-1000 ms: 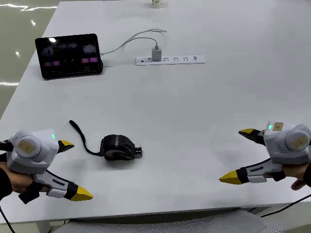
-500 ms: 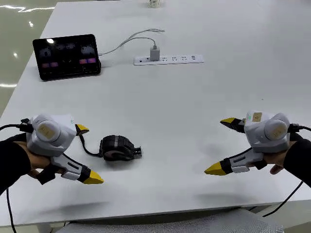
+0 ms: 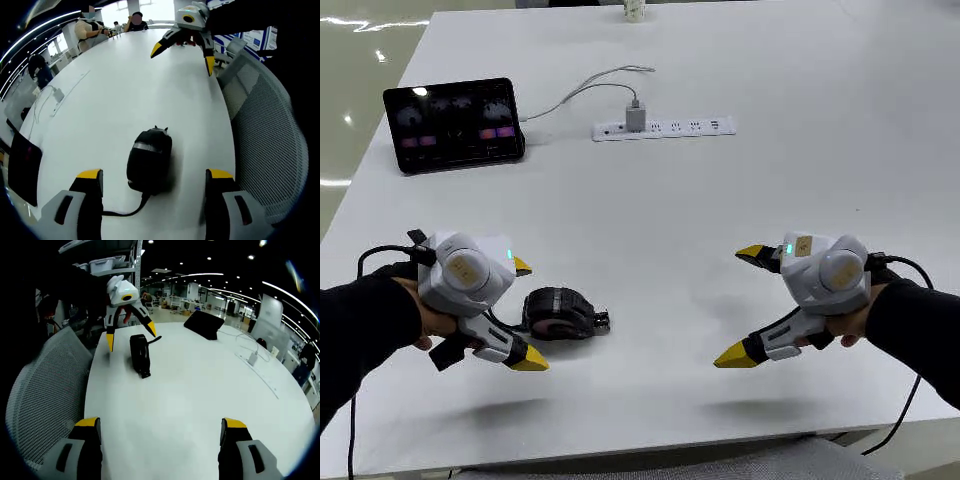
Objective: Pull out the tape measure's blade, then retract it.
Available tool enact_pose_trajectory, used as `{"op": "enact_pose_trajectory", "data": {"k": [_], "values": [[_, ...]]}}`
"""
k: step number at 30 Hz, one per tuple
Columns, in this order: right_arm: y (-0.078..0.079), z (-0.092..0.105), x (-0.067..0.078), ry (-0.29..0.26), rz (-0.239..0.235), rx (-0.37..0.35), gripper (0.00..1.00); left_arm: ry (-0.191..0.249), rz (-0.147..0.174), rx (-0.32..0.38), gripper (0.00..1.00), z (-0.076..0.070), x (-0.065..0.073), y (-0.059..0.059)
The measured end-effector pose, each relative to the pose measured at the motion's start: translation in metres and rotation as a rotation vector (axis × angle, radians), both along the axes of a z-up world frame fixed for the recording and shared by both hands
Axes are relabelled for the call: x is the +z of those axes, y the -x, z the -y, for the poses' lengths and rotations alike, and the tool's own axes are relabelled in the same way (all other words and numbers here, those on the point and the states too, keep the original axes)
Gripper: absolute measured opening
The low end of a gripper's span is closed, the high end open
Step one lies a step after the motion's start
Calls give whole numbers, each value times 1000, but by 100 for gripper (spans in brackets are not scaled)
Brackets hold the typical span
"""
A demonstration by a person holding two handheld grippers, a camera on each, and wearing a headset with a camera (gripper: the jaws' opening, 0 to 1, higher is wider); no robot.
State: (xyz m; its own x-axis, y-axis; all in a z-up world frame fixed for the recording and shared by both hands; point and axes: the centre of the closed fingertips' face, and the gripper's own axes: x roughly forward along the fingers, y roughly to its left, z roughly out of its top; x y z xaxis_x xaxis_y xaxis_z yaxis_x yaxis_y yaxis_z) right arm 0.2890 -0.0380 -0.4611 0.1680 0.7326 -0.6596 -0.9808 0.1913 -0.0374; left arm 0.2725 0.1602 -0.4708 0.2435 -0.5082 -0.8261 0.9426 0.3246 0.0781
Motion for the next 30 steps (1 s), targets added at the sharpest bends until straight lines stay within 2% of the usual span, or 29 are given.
{"op": "enact_pose_trajectory", "data": {"k": [3,8,14,18,21,30], "values": [[-1,-9,-1,0,0,14,99,-11,12,-24,78,5,-1,-3],[-2,-22,-3,-6,-7,29,99,-17,15,-50,76,14,0,-7],[-1,-40,-7,3,-11,72,99,-43,-9,-87,66,16,-12,-9],[-1,-52,-12,12,-19,100,93,-66,-28,-94,59,16,-21,-9],[-3,-59,-15,13,-22,109,93,-63,-40,-90,54,20,-20,-7],[-3,-78,-21,15,-28,147,87,-71,-29,-88,49,25,-27,-15]]}}
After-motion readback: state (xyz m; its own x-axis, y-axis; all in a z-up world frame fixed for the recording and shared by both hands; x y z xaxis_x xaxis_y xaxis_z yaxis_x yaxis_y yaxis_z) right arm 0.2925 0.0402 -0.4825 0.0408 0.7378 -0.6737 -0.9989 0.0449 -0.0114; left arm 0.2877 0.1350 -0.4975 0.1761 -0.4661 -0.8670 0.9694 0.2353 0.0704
